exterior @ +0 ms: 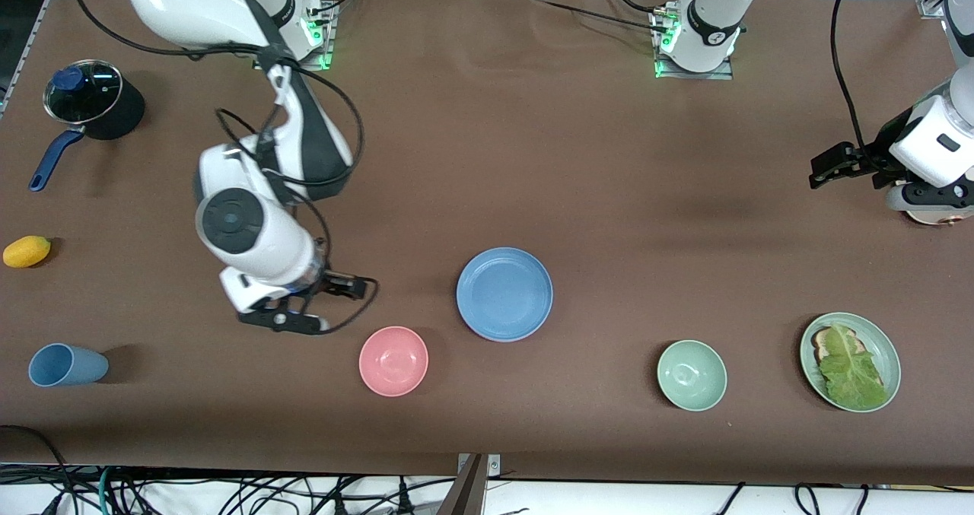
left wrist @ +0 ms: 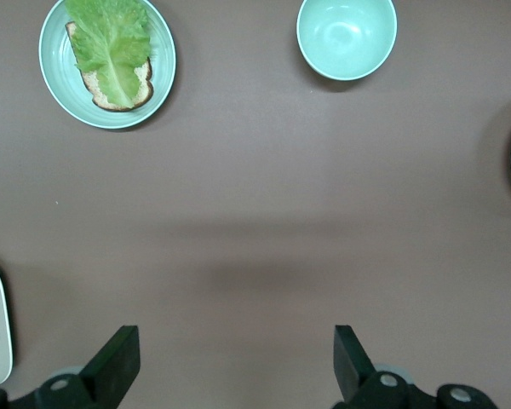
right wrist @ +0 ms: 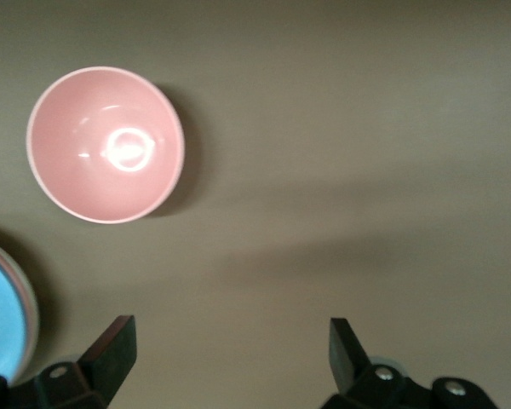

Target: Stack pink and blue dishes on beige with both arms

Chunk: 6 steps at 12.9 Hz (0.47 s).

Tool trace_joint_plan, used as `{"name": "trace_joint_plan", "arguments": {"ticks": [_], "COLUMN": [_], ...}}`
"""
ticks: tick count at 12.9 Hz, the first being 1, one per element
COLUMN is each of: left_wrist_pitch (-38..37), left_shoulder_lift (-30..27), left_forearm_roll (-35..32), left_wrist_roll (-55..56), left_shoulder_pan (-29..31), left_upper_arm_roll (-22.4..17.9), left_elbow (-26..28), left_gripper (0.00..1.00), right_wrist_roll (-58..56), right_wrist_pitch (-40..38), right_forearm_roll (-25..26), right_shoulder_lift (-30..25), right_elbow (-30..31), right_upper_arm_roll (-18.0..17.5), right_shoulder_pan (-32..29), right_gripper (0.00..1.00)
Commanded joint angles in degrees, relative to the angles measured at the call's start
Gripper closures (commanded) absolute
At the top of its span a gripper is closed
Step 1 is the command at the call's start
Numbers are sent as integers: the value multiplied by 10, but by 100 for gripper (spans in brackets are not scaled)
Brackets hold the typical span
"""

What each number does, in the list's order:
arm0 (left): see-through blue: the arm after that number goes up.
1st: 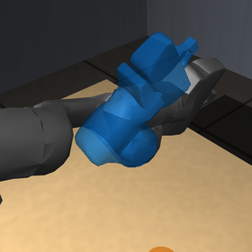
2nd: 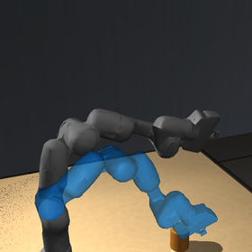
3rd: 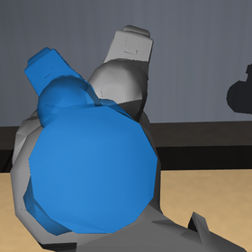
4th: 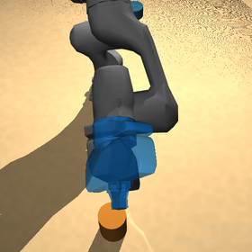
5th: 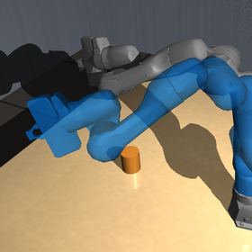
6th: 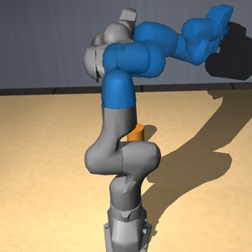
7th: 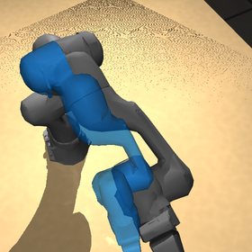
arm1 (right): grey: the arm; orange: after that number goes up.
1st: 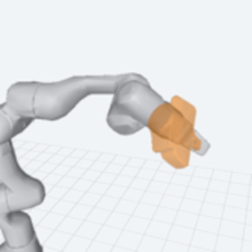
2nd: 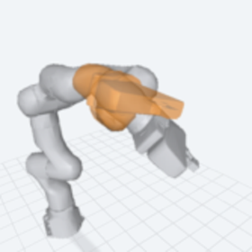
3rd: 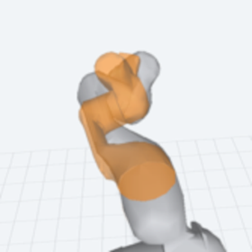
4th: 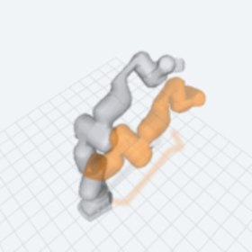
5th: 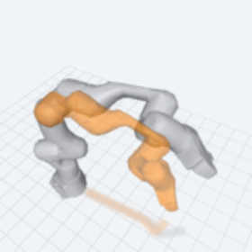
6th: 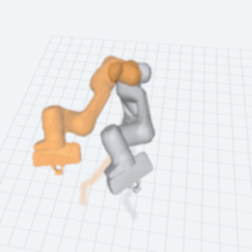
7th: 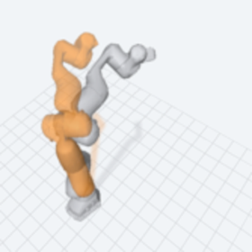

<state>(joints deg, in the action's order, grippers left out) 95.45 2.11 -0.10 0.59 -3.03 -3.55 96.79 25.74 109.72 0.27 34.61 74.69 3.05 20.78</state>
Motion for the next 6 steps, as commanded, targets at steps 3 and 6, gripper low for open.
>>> {"name": "trace_joint_plan", "arguments": {"ticks": [3,6], "left_wrist_pitch": [-3,-4], "left_shoulder_lift": [5,5], "left_forearm_roll": [10,10], "left_wrist_roll": [-5,-5], "left_shoulder_pan": [-2,-3], "left_upper_arm_roll": [-2,-2], "left_elbow": [-12,-11], "left_gripper": [0,0], "right_wrist_roll": [-96,-186], "right_wrist_pitch": [-45,-87], "right_forearm_roll": [-3,-6], "right_shoulder_lift": [-179,-211], "right_elbow": [154,150], "right_upper_arm_roll": [41,75], "right_shoulder_pan": [-6,-13], "right_gripper": [0,0]}}
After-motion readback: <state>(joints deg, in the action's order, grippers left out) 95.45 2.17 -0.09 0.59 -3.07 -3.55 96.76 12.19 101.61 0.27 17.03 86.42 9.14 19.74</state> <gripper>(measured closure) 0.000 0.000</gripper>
